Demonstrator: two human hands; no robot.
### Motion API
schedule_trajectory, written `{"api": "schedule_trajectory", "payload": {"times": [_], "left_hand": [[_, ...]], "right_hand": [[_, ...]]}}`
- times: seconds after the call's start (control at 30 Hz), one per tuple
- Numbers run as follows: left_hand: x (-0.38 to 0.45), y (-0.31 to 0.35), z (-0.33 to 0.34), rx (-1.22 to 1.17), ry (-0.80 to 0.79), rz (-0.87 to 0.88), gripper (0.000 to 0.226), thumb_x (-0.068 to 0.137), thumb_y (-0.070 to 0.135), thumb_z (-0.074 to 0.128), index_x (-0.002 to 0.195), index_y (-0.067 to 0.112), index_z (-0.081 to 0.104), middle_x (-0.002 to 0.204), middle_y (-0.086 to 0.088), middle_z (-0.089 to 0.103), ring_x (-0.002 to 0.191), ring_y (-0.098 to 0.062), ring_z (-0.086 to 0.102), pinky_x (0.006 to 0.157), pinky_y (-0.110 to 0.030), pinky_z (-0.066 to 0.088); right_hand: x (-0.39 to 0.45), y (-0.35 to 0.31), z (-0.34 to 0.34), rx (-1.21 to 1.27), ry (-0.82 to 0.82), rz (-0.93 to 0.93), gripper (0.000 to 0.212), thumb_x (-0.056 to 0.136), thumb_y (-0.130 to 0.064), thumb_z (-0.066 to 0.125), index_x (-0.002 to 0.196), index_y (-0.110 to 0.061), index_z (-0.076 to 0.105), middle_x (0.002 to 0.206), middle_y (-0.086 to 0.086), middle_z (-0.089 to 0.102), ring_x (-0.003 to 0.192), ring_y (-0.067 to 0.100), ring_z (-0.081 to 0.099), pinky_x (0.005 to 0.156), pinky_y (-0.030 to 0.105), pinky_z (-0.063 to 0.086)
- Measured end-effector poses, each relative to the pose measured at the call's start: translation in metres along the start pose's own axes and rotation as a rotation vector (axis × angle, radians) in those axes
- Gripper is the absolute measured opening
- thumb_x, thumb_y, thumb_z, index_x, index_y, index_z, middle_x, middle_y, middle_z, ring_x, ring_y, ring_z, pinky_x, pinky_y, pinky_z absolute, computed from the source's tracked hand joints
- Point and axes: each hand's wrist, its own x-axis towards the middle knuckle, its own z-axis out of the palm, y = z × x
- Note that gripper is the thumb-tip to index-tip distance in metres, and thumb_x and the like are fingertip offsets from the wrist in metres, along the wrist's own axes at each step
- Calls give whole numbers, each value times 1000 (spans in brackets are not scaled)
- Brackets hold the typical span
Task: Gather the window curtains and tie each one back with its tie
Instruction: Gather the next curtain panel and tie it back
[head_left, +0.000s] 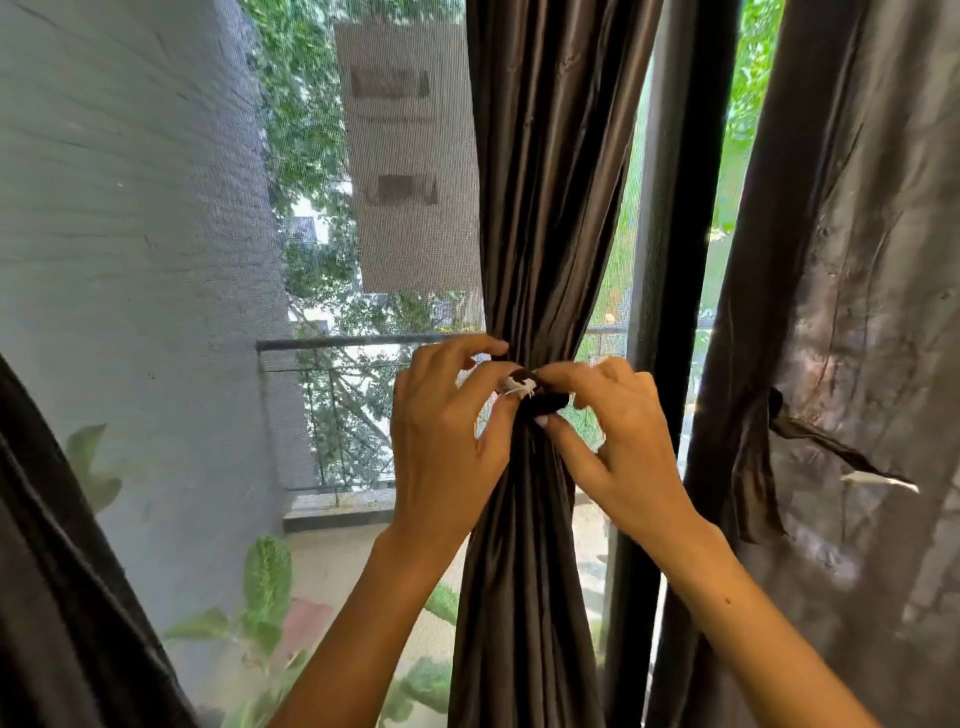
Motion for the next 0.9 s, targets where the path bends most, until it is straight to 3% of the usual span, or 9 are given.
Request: {"api": "schedule_trajectory", "payload": {"times": [0.13,0.23,0.37,0.5,0.63,0.77,0.9], "left_hand": [[2,1,1,-48,14,-43,12,84,13,66,95,11,71,107,2,65,103,-18,55,84,-41,45],[2,6,1,-92,27,-57,14,85,17,62,96,10,69,106,2,64,101,-20,57,81,-44,46],[3,8,1,-147,25,-116,14,87,20,61,94,11,69,105,5,64,101,-16,56,84,-44,46],[5,8,-1,-174,15,-172,14,88,22,61,88,11,68,107,8,64,102,-14,56,89,-40,44],[3,11,-1,-214,-6,-229,9,88,22,60,88,15,67,108,18,61,104,-6,54,91,-36,44],[0,7,-1,-251,25,-264,10,87,22,62,87,13,68,112,11,60,107,-6,53,89,-34,45],[-4,5,7,-154,115,-279,9,85,18,65,85,9,67,114,0,51,101,-11,47,86,-24,40]], "right_hand": [[2,-7,-7,323,-53,97,45,73,-9,67,111,-20,46,88,-12,61,85,11,56,76,20,38],[6,-12,-11,381,-114,106,49,61,-5,68,104,-15,46,85,-12,59,81,7,56,68,19,37],[7,-7,-14,372,-127,100,45,68,-3,76,98,-21,48,84,-12,56,76,10,54,65,21,39],[-3,-6,-7,309,40,114,29,77,-22,79,98,-25,60,96,-4,64,87,17,60,77,33,49],[-10,-9,4,280,316,24,10,76,-5,78,84,-8,71,105,5,69,99,15,67,84,35,53],[-10,-10,9,324,370,113,8,75,-3,77,78,-4,70,93,3,66,95,11,64,80,33,54],[-12,-8,8,442,357,231,5,81,-5,73,81,-6,68,93,-7,72,93,8,69,77,20,53]]}}
